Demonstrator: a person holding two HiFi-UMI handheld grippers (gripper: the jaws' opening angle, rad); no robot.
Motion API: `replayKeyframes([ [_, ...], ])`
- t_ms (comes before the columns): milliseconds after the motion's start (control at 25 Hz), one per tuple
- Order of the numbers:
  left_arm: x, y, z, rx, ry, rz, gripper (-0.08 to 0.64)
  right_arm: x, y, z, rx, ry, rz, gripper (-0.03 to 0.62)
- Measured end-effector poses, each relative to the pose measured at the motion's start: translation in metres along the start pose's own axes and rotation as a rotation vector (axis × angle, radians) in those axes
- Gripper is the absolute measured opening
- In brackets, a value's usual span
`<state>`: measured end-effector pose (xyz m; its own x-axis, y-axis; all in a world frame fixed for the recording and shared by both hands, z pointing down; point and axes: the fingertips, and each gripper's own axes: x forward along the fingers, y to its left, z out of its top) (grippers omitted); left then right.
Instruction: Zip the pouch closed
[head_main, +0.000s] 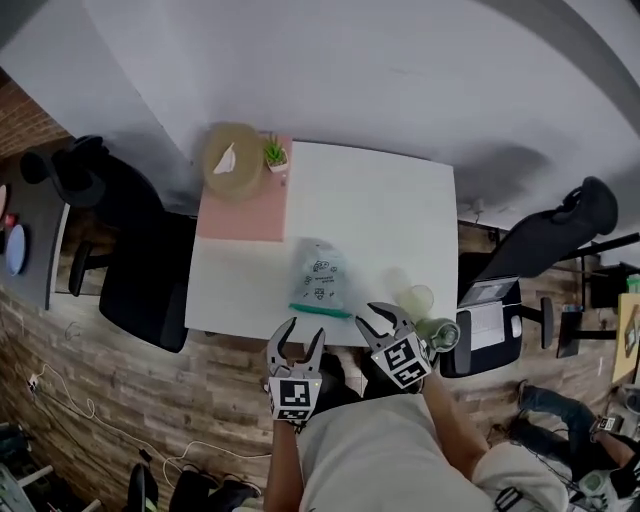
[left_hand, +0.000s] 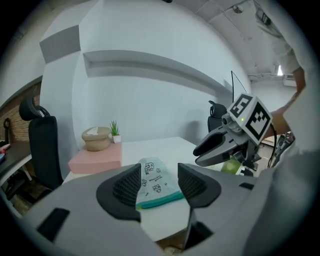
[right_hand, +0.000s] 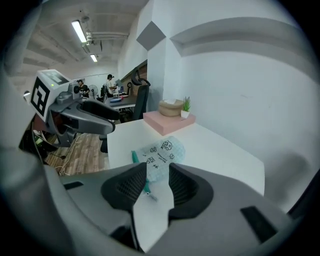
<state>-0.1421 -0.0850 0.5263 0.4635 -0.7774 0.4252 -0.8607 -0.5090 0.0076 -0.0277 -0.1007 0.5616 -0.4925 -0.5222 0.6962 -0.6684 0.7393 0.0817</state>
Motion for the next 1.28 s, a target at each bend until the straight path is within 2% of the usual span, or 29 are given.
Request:
replayKeyframes([
  [160, 0.011, -0.012, -0.022, -0.003, 0.048, -0.042, 0.218, 0.007, 0.007, -0.029, -0.01, 0.054, 0.027, 0.143],
  [400, 0.023, -0.027, -0.051, -0.019, 0.092, -0.055, 0.212, 0.018, 0.012, -0.06, -0.04, 0.086, 0.074, 0.143],
  [800, 0.044, -0.05, -0.08, -0.028, 0.131, -0.078, 0.204, 0.039, 0.024, -0.079, -0.121, 0.095, 0.117, 0.144],
  [1040, 0.06, -0.062, -0.092, -0.023, 0.152, -0.114, 0.193, 0.056, 0.022, -0.091, -0.2, 0.134, 0.128, 0.144],
  [1280, 0.071, -0.074, -0.104, -0.008, 0.189, -0.153, 0.183, 0.069, 0.024, -0.098, -0.319, 0.186, 0.165, 0.141],
])
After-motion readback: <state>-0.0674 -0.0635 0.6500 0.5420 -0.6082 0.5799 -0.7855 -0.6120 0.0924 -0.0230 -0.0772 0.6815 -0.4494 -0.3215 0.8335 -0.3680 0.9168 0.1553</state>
